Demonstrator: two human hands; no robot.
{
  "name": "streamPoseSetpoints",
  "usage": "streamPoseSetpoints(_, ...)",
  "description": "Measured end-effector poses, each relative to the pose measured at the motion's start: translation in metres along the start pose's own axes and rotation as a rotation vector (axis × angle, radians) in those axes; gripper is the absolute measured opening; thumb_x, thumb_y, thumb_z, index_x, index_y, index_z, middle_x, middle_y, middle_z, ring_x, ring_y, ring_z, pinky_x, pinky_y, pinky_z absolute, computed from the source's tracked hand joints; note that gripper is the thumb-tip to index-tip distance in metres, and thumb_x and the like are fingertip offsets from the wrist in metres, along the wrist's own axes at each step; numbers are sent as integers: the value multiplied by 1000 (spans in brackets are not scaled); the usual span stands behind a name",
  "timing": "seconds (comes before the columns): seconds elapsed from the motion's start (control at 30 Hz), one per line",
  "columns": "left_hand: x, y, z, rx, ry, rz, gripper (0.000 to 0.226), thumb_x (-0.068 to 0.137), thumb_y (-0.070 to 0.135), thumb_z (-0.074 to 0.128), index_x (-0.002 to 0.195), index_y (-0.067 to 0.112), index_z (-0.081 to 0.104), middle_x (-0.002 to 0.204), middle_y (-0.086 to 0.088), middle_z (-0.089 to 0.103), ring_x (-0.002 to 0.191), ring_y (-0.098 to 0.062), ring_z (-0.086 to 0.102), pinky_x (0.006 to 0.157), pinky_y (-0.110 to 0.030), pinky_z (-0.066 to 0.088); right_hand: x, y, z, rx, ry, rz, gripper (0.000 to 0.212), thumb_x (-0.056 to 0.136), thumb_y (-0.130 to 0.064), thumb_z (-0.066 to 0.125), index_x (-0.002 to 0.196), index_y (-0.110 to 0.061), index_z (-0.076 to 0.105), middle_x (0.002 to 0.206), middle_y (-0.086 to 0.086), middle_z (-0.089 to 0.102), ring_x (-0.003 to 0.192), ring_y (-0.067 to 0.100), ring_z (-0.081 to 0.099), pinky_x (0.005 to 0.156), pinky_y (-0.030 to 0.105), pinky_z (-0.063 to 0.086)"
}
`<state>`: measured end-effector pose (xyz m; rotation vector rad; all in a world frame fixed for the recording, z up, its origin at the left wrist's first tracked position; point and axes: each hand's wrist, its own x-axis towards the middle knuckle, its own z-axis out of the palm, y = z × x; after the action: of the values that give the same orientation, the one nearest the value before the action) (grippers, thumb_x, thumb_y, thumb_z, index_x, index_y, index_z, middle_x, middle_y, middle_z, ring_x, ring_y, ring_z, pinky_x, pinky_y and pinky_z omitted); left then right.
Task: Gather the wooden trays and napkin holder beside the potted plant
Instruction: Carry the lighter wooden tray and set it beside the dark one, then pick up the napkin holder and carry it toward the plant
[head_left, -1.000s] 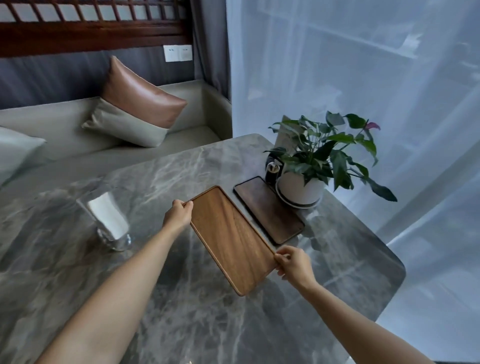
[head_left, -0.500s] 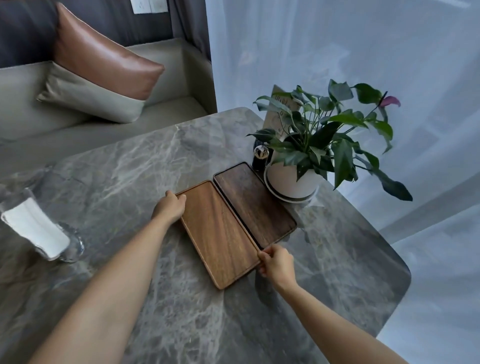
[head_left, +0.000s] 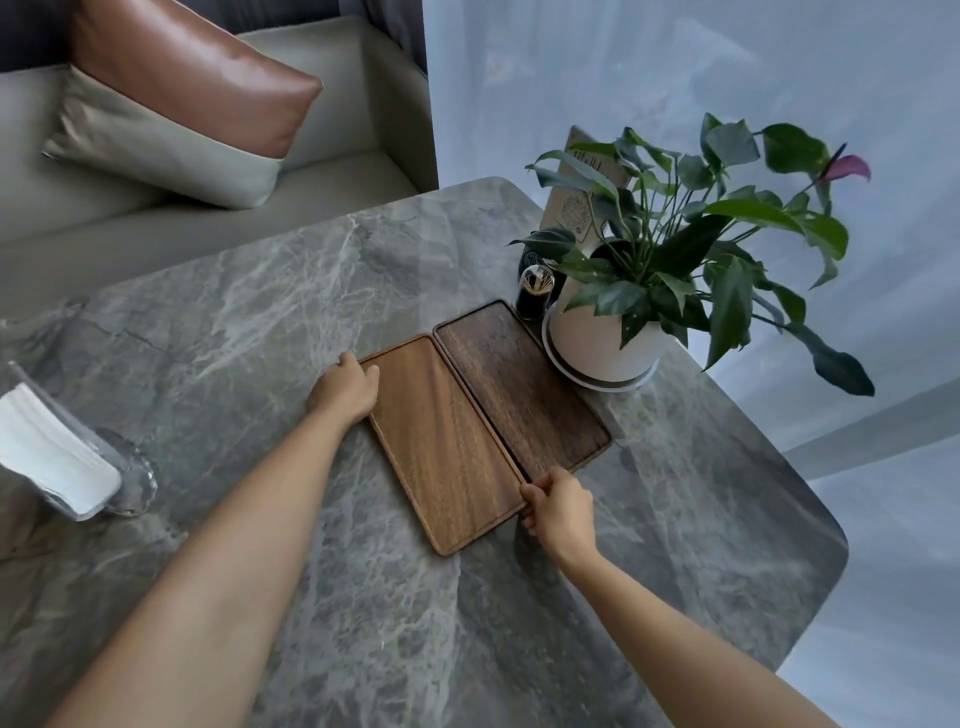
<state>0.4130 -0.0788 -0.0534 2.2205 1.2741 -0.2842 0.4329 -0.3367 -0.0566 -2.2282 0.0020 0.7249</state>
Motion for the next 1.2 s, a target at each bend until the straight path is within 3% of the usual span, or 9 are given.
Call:
streamPoseSetpoints(0.23, -4, -3, -2, 27, -31, 36, 57, 99, 37, 30, 140, -3, 31, 143, -26, 41, 132, -39, 41, 107, -45, 36, -3, -3, 1, -53, 52, -32, 23, 93, -15, 46, 71, -16, 40, 79, 14, 62, 75, 33, 62, 70, 48, 54)
streamPoseSetpoints(0.47, -21, -7, -10, -10, -69, 74, 65, 99, 41, 29, 150, 3, 15, 155, -22, 24, 143, -35, 24, 116, -45, 23, -12, -8, -2, -238, 47, -78, 21, 95, -26, 42, 90, -5, 45, 90, 17, 62, 81, 33, 60, 71, 44, 51)
streamPoseSetpoints(0.6, -37, -12, -24, -26, -60, 108, 61, 99, 41, 30, 146, 3, 24, 152, -23, 27, 141, -36, 28, 113, -45, 27, -23, -23, -6, -292, 88, -146, 22, 94, -27, 43, 94, -5, 42, 88, 13, 59, 82, 30, 57, 68, 41, 47)
streamPoseSetpoints(0.7, -52, -20, -40, -38, -5, 153, 55, 99, 41, 31, 136, 1, 36, 146, -23, 34, 135, -36, 33, 108, -46, 32, -36, -46, -4, -321, 107, -238, 24, 95, -28, 43, 102, -6, 40, 89, 15, 59, 86, 35, 57, 67, 38, 43)
streamPoseSetpoints(0.83, -75, -33, -76, -30, 80, 194, 61, 98, 42, 33, 148, 8, 22, 154, -17, 26, 141, -32, 28, 112, -44, 29, -56, -89, 8, -336, 90, -394, 37, 94, -29, 45, 116, 1, 40, 114, 25, 58, 105, 41, 54, 80, 43, 43)
streamPoseSetpoints(1.07, -119, -84, -148, -56, 343, 355, 57, 99, 34, 38, 149, 11, 24, 154, -11, 29, 142, -27, 29, 114, -36, 26, -100, -162, 61, -366, -48, -628, 61, 93, -33, 46, 140, -3, 24, 139, 22, 39, 128, 35, 37, 102, 39, 32)
streamPoseSetpoints(1.2, -126, -135, -186, -103, 500, 328, 57, 98, 31, 43, 149, 10, 26, 155, -13, 31, 143, -25, 29, 115, -32, 23, -130, -194, 101, -388, -145, -740, 68, 93, -37, 44, 145, -5, 13, 150, 18, 27, 137, 32, 29, 108, 39, 29)
